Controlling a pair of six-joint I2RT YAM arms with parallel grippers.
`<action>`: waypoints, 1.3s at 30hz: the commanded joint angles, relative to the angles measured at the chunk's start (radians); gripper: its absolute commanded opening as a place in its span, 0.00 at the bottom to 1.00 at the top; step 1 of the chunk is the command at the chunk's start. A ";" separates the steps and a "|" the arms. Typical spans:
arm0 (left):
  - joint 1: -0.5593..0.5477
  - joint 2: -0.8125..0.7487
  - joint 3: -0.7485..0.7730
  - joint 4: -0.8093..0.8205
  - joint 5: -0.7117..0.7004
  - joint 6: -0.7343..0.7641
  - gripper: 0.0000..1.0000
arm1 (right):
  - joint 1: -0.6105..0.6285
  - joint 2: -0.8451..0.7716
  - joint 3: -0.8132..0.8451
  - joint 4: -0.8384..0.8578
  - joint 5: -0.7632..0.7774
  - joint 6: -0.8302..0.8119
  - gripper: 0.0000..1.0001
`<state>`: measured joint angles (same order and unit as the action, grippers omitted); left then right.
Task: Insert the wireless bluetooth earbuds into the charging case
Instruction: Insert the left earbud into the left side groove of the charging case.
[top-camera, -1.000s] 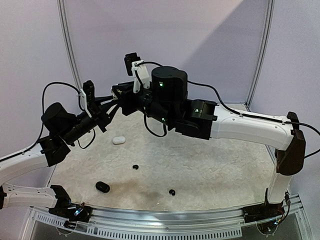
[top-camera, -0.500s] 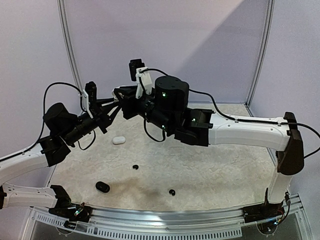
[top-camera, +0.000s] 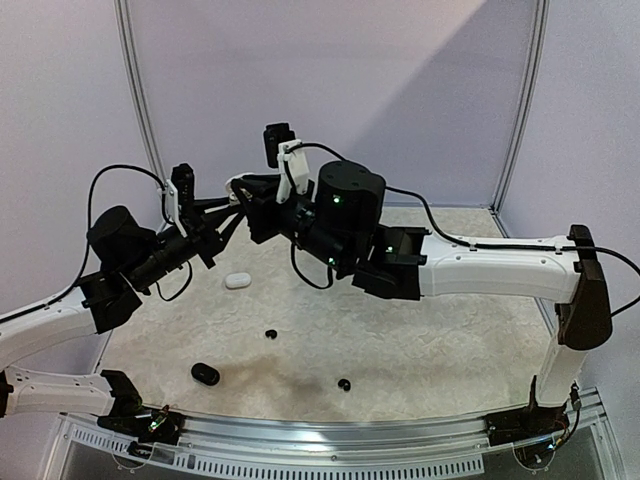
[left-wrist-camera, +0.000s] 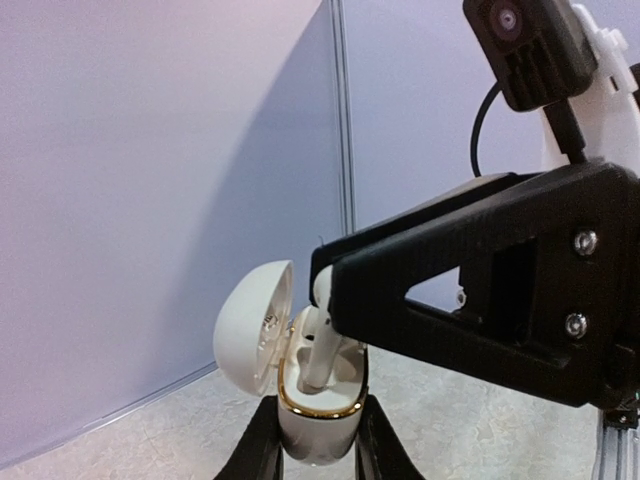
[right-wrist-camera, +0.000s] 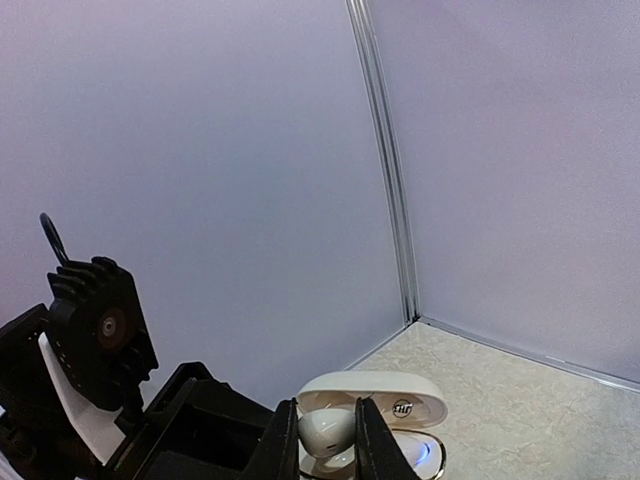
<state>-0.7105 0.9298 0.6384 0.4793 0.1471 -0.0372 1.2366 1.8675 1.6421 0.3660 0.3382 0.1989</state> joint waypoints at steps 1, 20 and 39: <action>-0.006 -0.024 0.007 0.115 -0.027 0.014 0.00 | 0.003 -0.009 -0.034 -0.059 0.008 -0.041 0.00; -0.045 0.053 -0.117 0.414 -0.036 0.147 0.00 | 0.032 -0.093 0.036 0.021 -0.143 -0.105 0.00; -0.066 0.008 -0.155 0.419 -0.049 0.076 0.00 | 0.038 0.001 0.015 0.066 -0.085 -0.110 0.00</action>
<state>-0.7601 0.9485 0.4999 0.8783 0.1146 0.0566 1.2652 1.8626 1.6741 0.4129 0.2058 0.0998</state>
